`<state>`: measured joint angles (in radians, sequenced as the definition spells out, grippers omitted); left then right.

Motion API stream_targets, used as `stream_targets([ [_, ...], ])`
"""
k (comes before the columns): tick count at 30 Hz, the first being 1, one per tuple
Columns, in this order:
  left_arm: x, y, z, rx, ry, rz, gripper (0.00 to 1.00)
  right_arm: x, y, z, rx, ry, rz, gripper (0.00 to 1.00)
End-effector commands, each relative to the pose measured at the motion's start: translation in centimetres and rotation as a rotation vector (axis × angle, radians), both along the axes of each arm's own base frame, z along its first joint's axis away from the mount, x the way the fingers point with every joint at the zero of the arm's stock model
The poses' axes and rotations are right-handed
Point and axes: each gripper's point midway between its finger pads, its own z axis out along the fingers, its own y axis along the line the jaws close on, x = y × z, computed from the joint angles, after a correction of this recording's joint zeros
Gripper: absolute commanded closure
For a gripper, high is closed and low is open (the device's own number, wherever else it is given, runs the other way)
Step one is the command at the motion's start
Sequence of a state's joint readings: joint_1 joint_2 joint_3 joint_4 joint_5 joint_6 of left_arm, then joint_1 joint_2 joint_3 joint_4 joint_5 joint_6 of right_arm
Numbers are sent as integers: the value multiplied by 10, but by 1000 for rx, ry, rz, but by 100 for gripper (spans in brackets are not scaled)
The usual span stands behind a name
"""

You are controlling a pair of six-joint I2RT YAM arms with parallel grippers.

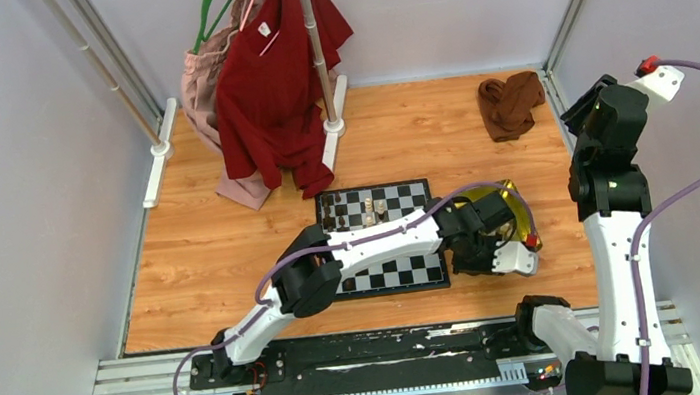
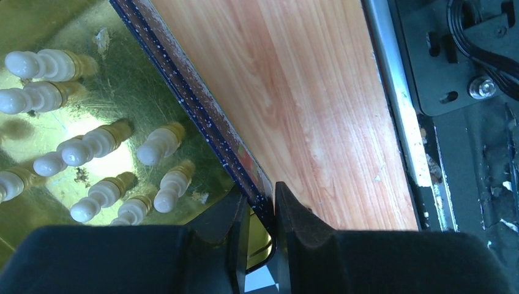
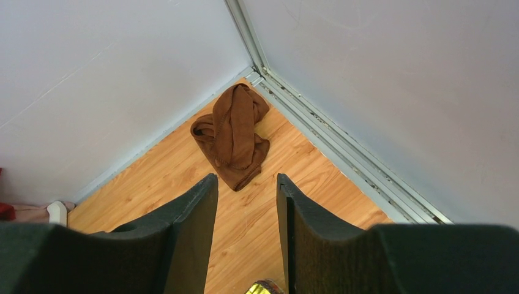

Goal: Set up the chess pieces on the board
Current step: Place the storage box at the center of the board.

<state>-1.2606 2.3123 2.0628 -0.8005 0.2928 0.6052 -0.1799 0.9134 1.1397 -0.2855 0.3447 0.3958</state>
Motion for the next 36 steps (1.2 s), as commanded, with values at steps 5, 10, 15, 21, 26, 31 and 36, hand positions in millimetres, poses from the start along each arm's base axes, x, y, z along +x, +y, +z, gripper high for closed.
stream_targets([
  [5,-13,-7,-6,-13,27,-108,100,0,-1,-4,-7,16,12,55],
  [10,-19,-5,-11,-5,59,-124,100,3,-1,-7,-6,21,15,55],
  [15,-19,-10,-8,-17,71,-112,100,4,0,-9,-7,25,20,55],
  [21,-20,-15,-13,-14,96,-90,86,3,-1,-10,-12,31,22,55],
  [26,-17,-16,-19,-3,89,-68,71,5,0,-15,-11,45,26,55],
  [31,-10,-16,-24,6,62,-42,41,7,0,-17,-11,51,32,55],
  [36,-4,-17,-14,-10,41,-24,35,9,0,-11,-17,45,36,55],
])
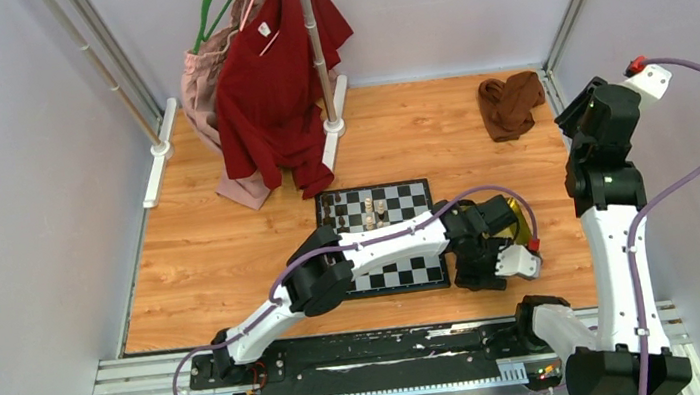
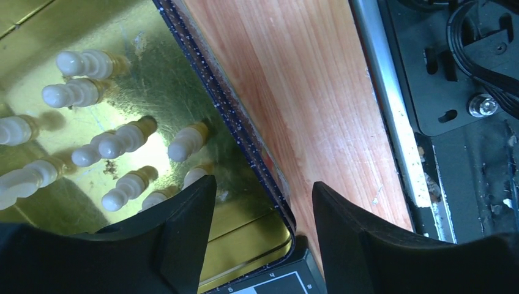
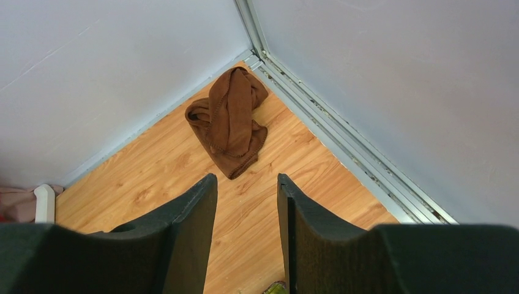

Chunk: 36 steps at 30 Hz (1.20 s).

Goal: Set up the chess pieces on the board
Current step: Place the storage box at the center of the board, then adjust the storage box at the center of the board.

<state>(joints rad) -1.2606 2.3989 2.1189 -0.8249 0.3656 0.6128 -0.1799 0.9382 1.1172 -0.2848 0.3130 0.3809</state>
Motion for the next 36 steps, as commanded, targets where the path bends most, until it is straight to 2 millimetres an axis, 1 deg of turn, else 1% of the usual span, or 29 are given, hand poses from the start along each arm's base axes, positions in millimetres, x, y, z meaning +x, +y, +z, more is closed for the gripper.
stream_targets([
  [1,8,-12,18,-52,-38,25,35,1,-3,9,-21,-9,2,55],
  [5,15,-10,50,-99,-61,59,28,0,-4,20,-26,-16,0,54],
  [7,18,-8,71,-130,-70,76,24,1,-4,25,-28,-15,2,54],
  [10,19,-1,101,-173,-69,102,19,5,-2,26,-24,15,22,53],
  [13,18,13,133,-218,-59,126,18,10,3,21,-18,38,53,52],
  [16,20,29,160,-262,-70,166,17,16,9,4,-1,93,99,51],
  [17,25,34,169,-284,-96,192,17,19,12,-3,6,115,116,51],
  [18,29,41,173,-292,-116,217,17,21,14,-11,11,140,134,51],
  [19,36,48,187,-326,-141,252,17,23,17,-20,14,166,156,50],
  [20,46,55,197,-353,-158,304,17,25,18,-29,16,193,170,50],
  [22,72,64,220,-453,-179,444,17,28,21,-50,23,256,190,50],
  [23,89,73,228,-493,-204,537,15,29,22,-61,25,292,200,50],
  [24,108,84,238,-542,-231,635,13,29,23,-74,30,335,208,50],
  [27,147,116,256,-646,-269,888,12,28,26,-116,45,465,228,49],
  [29,173,142,257,-685,-285,1084,9,23,28,-144,56,540,240,50],
  [31,197,170,250,-698,-272,1281,7,17,30,-170,74,607,246,50],
  [34,221,203,231,-701,-190,1492,6,9,37,-203,99,705,267,50],
  [36,230,220,219,-717,-142,1591,5,4,41,-221,108,772,279,50],
])
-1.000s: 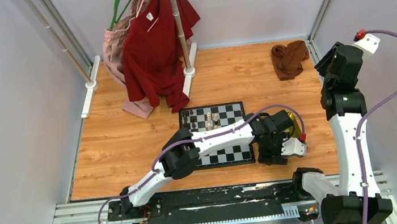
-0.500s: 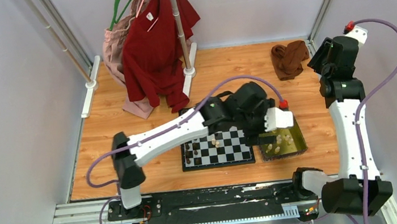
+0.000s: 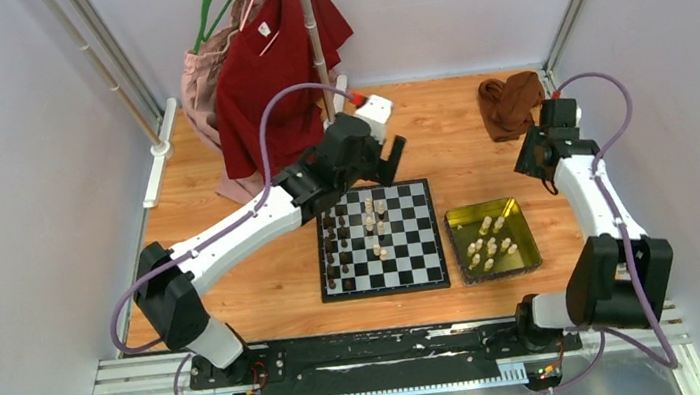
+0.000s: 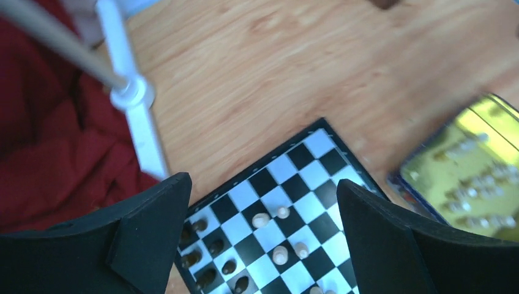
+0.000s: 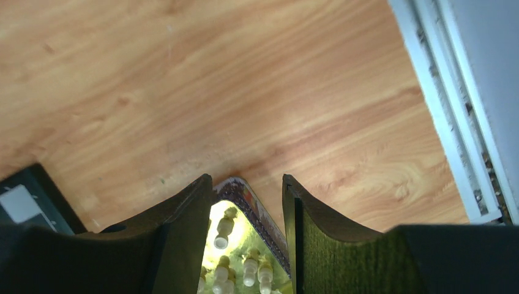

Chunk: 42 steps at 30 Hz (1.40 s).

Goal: Set up the chess pieces on the board
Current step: Adjust the storage box at the center of the board.

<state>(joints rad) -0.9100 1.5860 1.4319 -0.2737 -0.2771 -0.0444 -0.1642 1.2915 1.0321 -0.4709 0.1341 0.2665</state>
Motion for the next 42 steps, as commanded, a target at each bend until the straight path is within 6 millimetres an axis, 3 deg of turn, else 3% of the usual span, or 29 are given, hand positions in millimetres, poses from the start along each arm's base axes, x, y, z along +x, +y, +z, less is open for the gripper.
stream_targets([
  [1,31,46,0,-253,64,324,4,-17,14,-38,11,158,60,50],
  [7,45,95,-23,-405,117,495,2,-26,31,-63,-2,255,103,50],
  [11,50,114,-33,-452,131,552,2,-34,35,-68,-16,291,110,50],
  [20,50,132,-47,-511,148,606,2,-56,35,-82,-31,357,92,51],
  [36,57,143,-67,-551,178,634,2,-53,29,-100,-58,426,55,62],
  [39,59,144,-70,-550,182,638,2,-49,28,-103,-61,427,47,67],
  [42,61,147,-72,-546,180,648,2,-45,26,-107,-52,425,38,79],
])
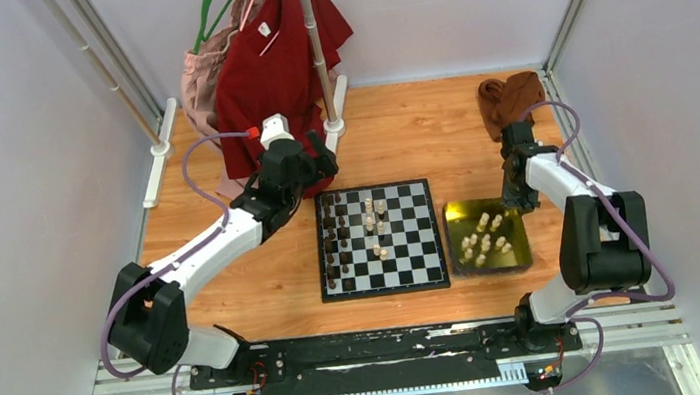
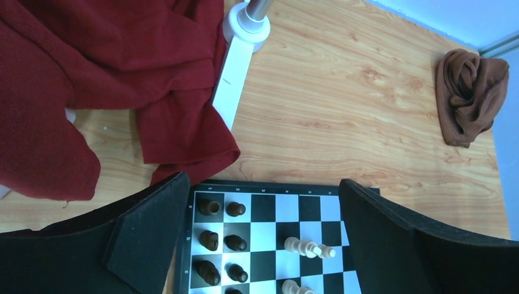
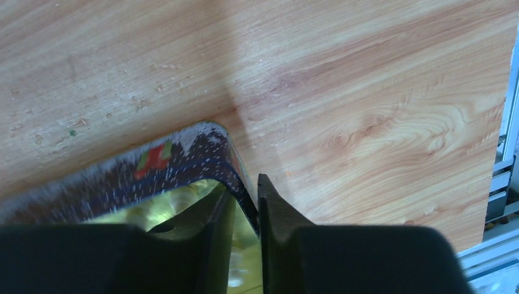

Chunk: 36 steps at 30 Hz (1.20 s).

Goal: Set up the chess pieces on the board
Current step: Adjust the storage box at the center of the board.

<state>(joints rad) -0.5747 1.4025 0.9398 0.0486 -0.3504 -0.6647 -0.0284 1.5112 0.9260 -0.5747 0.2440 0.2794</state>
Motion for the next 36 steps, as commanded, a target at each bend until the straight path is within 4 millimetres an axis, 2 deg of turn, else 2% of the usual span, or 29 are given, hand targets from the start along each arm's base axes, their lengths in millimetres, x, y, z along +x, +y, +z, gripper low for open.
stream_targets([
  [1,8,4,0,-17,-17,25,2,8,-4,0,-8,-10,-30,82],
  [4,11,6,-6,-9,-4,34,2,13,-7,1,-1,-23,-45,89],
  [13,20,11,-19,8,28,55,2,40,-23,12,14,-90,-109,95],
  [18,24,17,-27,23,41,76,2,70,-26,13,27,-124,-132,100],
  [27,32,28,-53,47,79,124,2,133,-27,13,60,-175,-141,100],
  [36,34,33,-67,74,99,144,2,184,-15,12,103,-217,-112,100],
])
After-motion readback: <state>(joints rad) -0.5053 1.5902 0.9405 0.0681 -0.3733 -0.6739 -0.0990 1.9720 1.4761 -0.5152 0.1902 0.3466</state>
